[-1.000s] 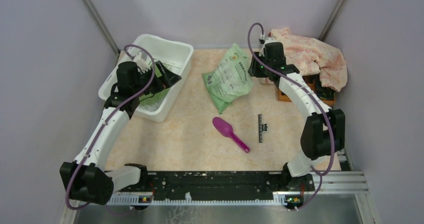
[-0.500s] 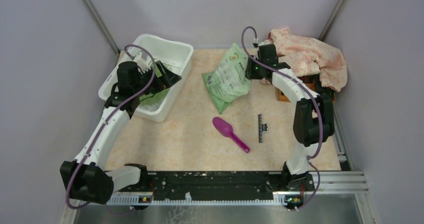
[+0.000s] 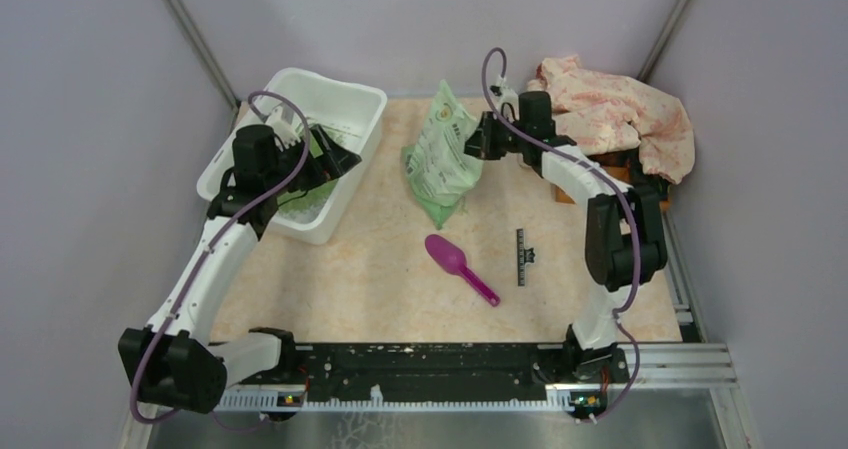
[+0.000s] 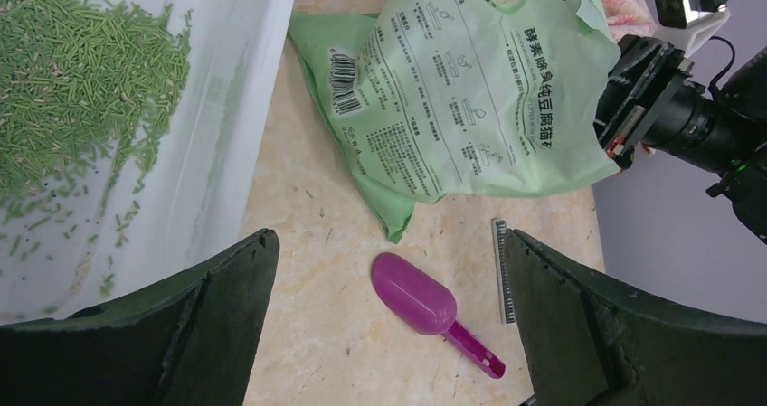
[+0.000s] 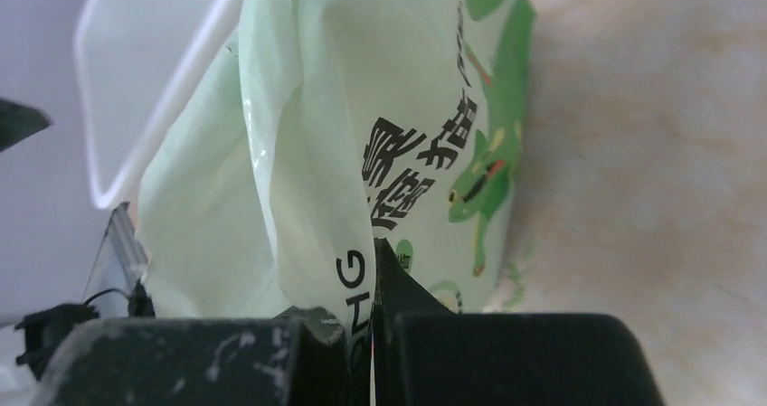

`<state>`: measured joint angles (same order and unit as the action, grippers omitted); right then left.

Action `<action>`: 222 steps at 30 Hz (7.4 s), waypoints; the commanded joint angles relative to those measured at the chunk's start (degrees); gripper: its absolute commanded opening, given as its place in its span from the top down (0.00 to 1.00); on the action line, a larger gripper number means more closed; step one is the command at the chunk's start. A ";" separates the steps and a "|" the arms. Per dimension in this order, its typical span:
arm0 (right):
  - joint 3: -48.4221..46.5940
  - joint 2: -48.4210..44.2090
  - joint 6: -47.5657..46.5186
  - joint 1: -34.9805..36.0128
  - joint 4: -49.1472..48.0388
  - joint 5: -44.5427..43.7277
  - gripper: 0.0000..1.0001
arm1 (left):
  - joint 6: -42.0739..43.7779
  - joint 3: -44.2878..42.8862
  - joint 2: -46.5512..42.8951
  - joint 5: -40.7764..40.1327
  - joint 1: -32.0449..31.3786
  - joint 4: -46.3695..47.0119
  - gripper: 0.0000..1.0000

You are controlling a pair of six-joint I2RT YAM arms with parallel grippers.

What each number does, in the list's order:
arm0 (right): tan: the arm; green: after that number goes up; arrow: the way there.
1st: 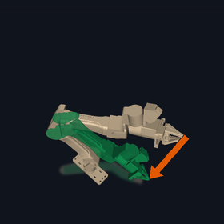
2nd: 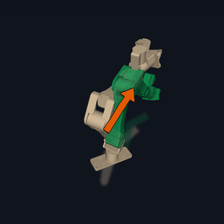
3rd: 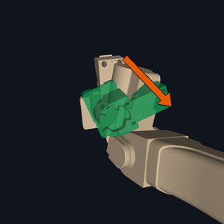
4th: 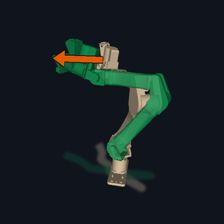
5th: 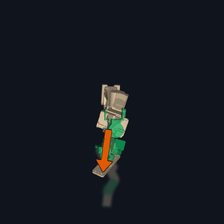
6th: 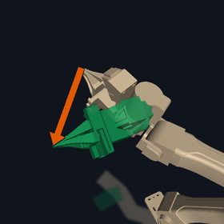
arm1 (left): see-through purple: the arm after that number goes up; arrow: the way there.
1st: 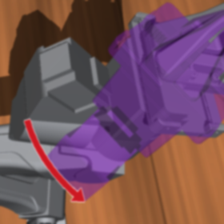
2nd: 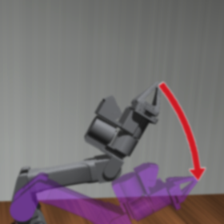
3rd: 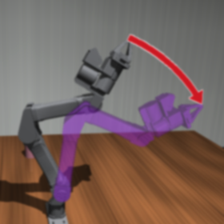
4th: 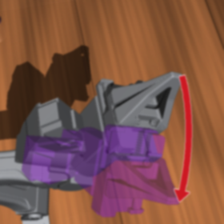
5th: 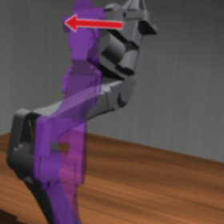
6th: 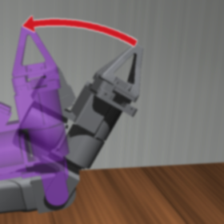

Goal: Fill the litter box with clean litter
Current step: Open the cat litter bag at the center of the board.

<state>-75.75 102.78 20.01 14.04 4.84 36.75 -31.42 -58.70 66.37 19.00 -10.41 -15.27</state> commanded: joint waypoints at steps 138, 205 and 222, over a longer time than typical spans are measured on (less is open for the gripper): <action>19.84 -27.56 -34.77 42.45 -19.28 -25.90 1.00 | 4.44 0.42 -6.45 0.35 2.22 -2.31 0.01; 29.98 -20.81 -4.00 29.93 -12.83 -13.76 1.00 | -18.97 26.62 3.27 -34.35 -20.42 10.91 0.01; 17.51 -18.89 -7.62 29.36 -3.74 -16.70 0.65 | -13.90 14.41 5.99 -31.52 -17.85 8.21 0.01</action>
<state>-55.72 81.82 13.52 43.94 -0.19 21.06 -48.14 -41.15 70.76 -11.70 -28.99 -4.32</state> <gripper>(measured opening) 0.358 0.987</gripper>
